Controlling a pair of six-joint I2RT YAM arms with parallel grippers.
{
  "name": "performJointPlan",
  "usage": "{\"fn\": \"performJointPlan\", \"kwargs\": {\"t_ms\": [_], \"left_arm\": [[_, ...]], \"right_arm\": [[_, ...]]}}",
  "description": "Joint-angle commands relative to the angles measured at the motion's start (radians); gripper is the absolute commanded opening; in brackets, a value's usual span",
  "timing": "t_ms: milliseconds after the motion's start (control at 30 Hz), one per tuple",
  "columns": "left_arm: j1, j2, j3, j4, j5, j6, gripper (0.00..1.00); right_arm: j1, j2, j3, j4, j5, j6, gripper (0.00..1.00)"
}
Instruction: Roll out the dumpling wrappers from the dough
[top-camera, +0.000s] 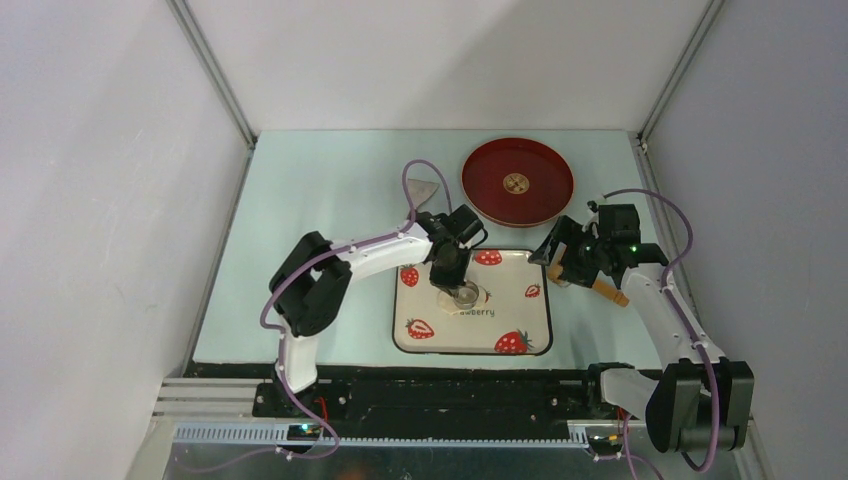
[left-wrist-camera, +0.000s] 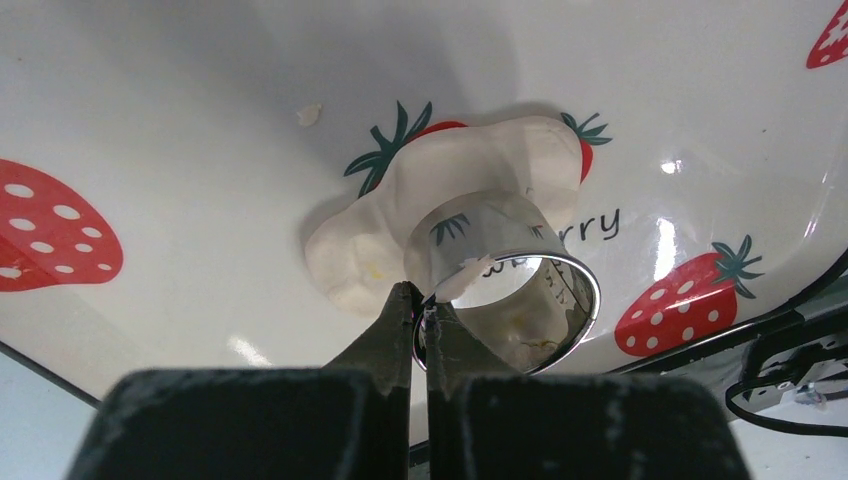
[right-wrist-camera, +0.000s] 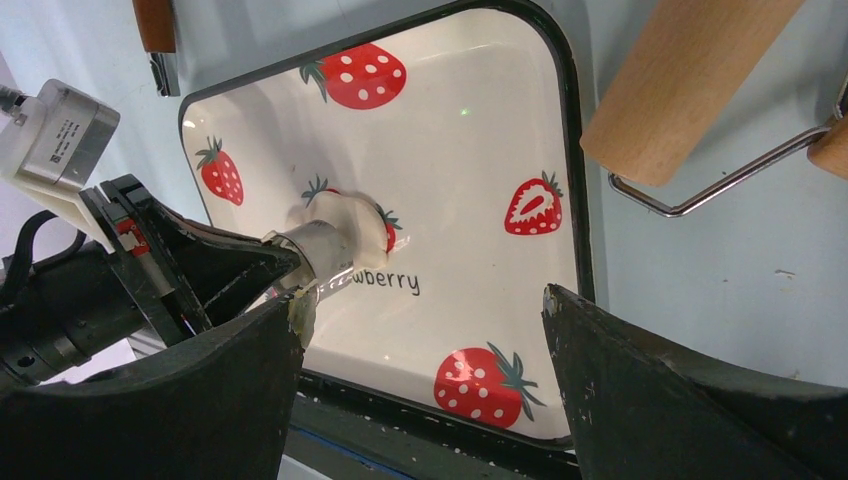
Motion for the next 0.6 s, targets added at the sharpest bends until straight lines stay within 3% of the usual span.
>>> {"fn": "performJointPlan", "kwargs": {"t_ms": [0, 567], "left_arm": [[-0.002, 0.013, 0.04, 0.0, 0.015, 0.0, 0.0], [-0.003, 0.028, 0.048, 0.0, 0.008, 0.008, 0.0]], "right_arm": [[0.006, 0.007, 0.043, -0.002, -0.016, -0.021, 0.9], [0.01, 0.018, 0.042, -0.006, -0.021, -0.03, 0.9]]}}
